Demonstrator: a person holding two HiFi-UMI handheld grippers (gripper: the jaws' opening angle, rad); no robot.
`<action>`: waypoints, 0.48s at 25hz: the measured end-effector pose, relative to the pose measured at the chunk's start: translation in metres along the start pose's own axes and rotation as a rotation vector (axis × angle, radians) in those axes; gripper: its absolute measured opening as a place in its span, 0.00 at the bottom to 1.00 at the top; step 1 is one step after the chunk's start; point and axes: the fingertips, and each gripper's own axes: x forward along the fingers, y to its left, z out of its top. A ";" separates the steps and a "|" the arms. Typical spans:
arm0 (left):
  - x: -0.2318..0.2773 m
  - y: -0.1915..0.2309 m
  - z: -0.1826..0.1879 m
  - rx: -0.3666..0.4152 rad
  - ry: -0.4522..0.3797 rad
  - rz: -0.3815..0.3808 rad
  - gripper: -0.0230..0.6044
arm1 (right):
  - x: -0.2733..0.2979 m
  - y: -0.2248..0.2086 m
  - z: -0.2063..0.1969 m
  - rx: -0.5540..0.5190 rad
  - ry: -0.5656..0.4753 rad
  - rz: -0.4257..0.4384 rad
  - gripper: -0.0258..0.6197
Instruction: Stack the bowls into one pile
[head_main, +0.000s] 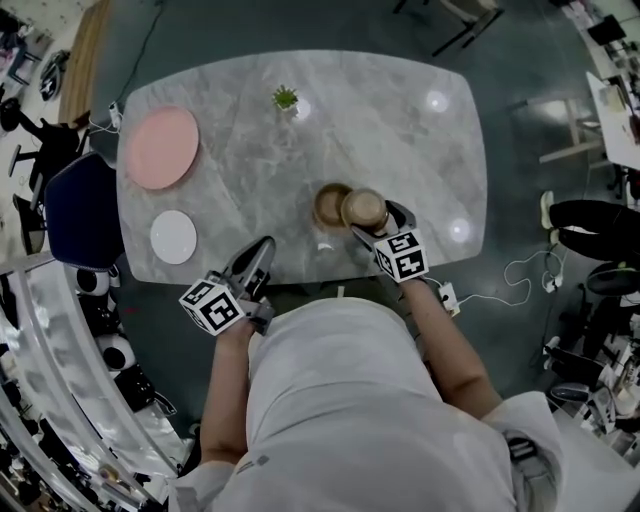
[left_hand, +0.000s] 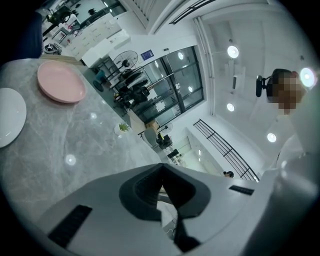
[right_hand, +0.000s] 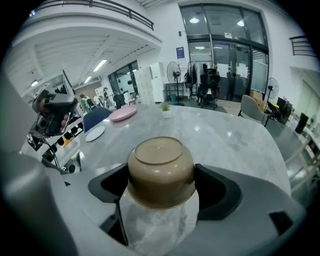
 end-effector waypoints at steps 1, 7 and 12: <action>-0.002 0.001 0.000 0.000 -0.003 -0.004 0.04 | 0.001 0.001 0.000 -0.020 0.010 -0.006 0.70; -0.015 0.010 0.005 -0.019 -0.012 -0.016 0.04 | 0.011 0.014 0.001 -0.136 0.095 -0.029 0.71; -0.023 0.015 0.005 -0.025 -0.015 -0.033 0.04 | 0.022 0.021 -0.002 -0.231 0.177 -0.057 0.71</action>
